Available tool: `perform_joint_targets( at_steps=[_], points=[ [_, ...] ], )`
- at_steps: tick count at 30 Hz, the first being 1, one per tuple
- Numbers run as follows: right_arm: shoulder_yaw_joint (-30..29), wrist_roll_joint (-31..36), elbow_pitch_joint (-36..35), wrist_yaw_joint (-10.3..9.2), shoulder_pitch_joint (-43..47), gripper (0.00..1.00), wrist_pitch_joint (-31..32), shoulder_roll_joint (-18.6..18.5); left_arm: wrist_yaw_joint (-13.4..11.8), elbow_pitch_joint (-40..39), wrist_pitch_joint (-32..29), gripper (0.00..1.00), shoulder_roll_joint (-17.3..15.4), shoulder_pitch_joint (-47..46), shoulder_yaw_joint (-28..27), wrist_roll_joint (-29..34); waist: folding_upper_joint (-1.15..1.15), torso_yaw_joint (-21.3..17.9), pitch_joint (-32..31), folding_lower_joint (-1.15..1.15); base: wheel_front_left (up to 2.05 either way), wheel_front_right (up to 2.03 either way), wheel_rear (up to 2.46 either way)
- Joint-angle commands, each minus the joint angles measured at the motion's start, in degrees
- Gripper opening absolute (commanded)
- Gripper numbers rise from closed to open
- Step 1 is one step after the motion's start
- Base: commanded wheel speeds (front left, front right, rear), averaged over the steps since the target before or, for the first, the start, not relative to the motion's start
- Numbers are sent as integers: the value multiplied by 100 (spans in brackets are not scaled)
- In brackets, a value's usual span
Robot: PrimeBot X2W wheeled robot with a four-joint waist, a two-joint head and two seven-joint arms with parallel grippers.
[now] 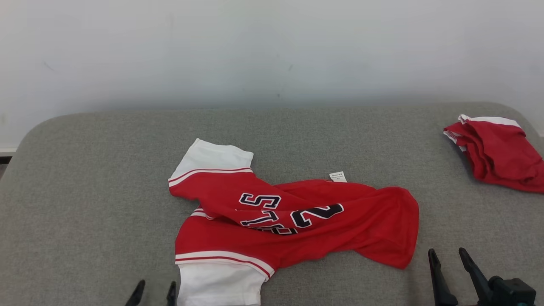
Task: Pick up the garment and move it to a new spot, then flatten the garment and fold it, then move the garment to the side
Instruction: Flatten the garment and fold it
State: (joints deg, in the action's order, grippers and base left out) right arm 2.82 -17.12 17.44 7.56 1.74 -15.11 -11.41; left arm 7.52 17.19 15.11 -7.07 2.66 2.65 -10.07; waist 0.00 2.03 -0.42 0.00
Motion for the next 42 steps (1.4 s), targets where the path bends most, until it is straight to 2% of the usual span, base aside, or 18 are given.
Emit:
perform_joint_targets(
  at_steps=[1, 8, 21, 22, 23, 24, 26, 30, 33, 37, 42],
  points=[
    [15, -48, 192, -13, -101, 100, -2, -81, -9, 151, 2, 100, -46, -78, 100, -59, 0, -33, 77, 0, 0, 0, 0],
    [250, -413, 1332, -13, -753, 100, -2, -235, -10, 782, 2, 100, -110, -486, 587, -312, 0, -22, 438, 0, 0, 0, 0],
    [1290, -1036, 2254, -13, -1656, 100, -2, -232, -9, 1551, 1, 100, -135, -1184, 1166, -628, 0, 103, 862, 0, 0, 0, 0],
    [1322, -1086, 2274, -13, -1677, 58, -2, -230, -9, 1618, 0, 100, -118, -1206, 1233, -685, 0, 109, 863, 0, 0, 0, 0],
    [1363, -1121, 2235, -13, -1685, 12, -2, -234, -9, 1660, -1, 88, -99, -1236, 1303, -751, 0, 114, 862, 0, 0, 0, 0],
    [1402, -1161, 2195, -13, -1673, 0, -2, -244, -8, 1696, -1, 0, -89, -1264, 1414, -820, 0, 116, 856, 0, 0, 0, 0],
    [1452, -1193, 2045, -13, -1592, 0, -3, -284, -7, 1677, -3, 0, -99, -1294, 1583, -981, 0, 116, 825, 0, 0, 0, 0],
    [1502, -1174, 1697, -13, -1359, 0, -3, -342, -9, 1431, 2, 0, -73, -1149, 1582, -1295, 0, 100, 711, 0, 0, 0, 0],
    [1517, -1156, 1186, -13, -1085, 0, -3, -441, -9, 878, 1, 0, -57, -954, 1538, -1566, 0, 80, 595, 0, 0, 0, 0],
    [1602, -1153, 510, -13, -836, 0, -3, -644, -9, 99, 2, 0, -210, -812, 1386, -1642, 0, 49, 503, 0, 0, 0, 0],
    [1687, -1233, -50, -13, -1218, 0, -3, -844, -9, -591, 2, 0, -467, -1379, 1213, -1875, 0, -21, 565, 0, 0, 0, 0]
  ],
)
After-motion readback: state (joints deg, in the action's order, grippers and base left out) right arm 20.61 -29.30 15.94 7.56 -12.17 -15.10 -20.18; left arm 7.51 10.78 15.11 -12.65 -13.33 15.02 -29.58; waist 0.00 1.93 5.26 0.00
